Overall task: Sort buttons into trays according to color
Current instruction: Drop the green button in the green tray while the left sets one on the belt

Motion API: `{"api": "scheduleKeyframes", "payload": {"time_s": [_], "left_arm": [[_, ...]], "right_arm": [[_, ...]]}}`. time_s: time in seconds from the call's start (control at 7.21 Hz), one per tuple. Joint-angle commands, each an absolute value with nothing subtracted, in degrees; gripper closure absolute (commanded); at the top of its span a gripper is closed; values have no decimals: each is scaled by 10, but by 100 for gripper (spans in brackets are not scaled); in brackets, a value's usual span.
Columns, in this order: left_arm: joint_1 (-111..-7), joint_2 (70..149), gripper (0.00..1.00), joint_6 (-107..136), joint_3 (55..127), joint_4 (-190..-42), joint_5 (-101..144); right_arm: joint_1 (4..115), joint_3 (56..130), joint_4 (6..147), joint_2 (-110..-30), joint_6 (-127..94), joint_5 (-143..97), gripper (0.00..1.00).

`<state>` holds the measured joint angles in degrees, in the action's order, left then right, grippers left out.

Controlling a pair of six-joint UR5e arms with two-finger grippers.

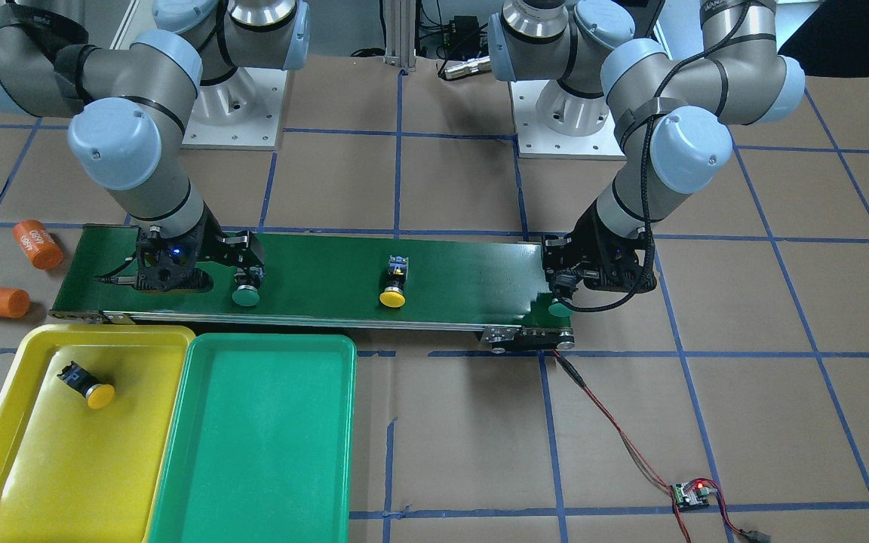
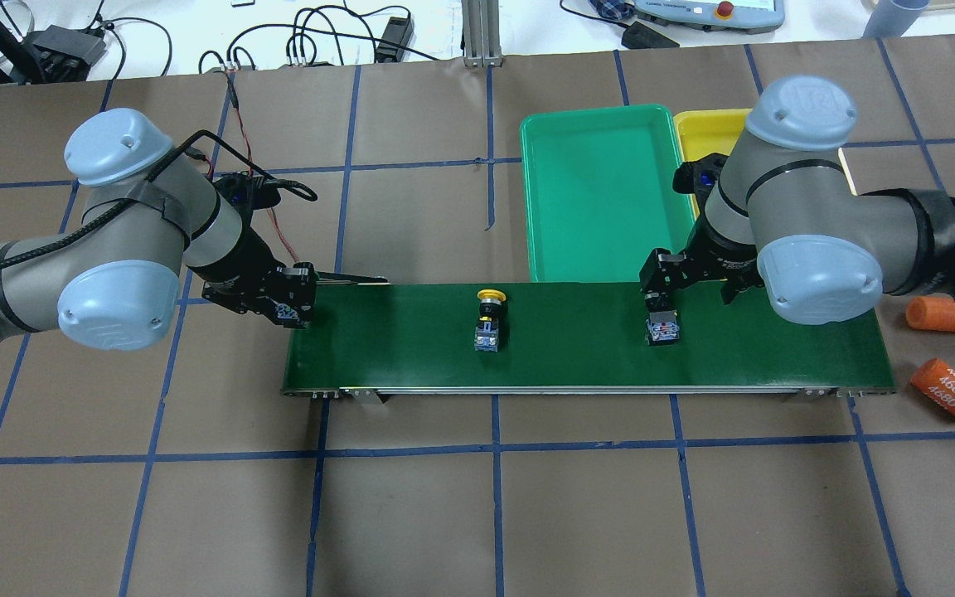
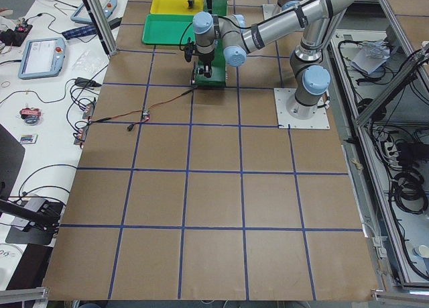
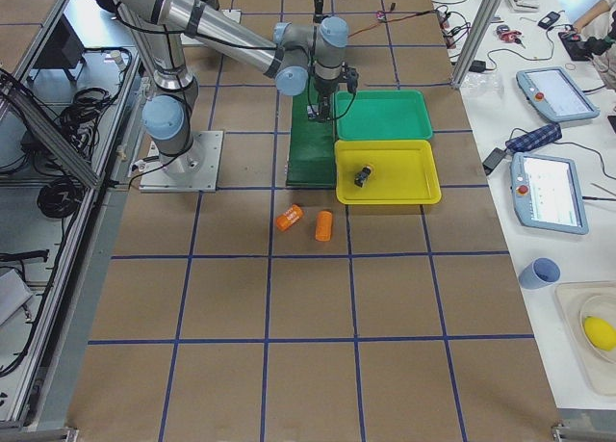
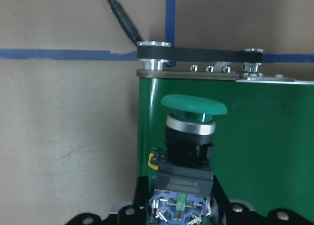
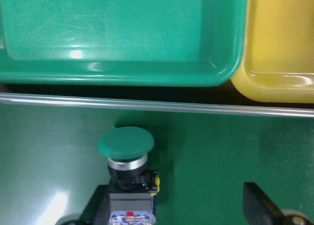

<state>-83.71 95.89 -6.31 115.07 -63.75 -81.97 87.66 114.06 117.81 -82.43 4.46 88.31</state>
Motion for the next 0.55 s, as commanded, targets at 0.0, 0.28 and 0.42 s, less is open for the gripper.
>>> {"api": "scheduleKeyframes", "payload": {"time_s": [0.0, 0.28, 0.42], "left_arm": [[-839, 962, 99, -55, 1154, -633, -817], [-843, 962, 94, -53, 1158, -637, -816], [-844, 962, 84, -49, 1165, -635, -816]], "right_arm": [[884, 1139, 1187, -810, 43, 889, 6], [884, 1141, 1184, -800, 43, 897, 17], [884, 1141, 1183, -795, 45, 898, 32]]}}
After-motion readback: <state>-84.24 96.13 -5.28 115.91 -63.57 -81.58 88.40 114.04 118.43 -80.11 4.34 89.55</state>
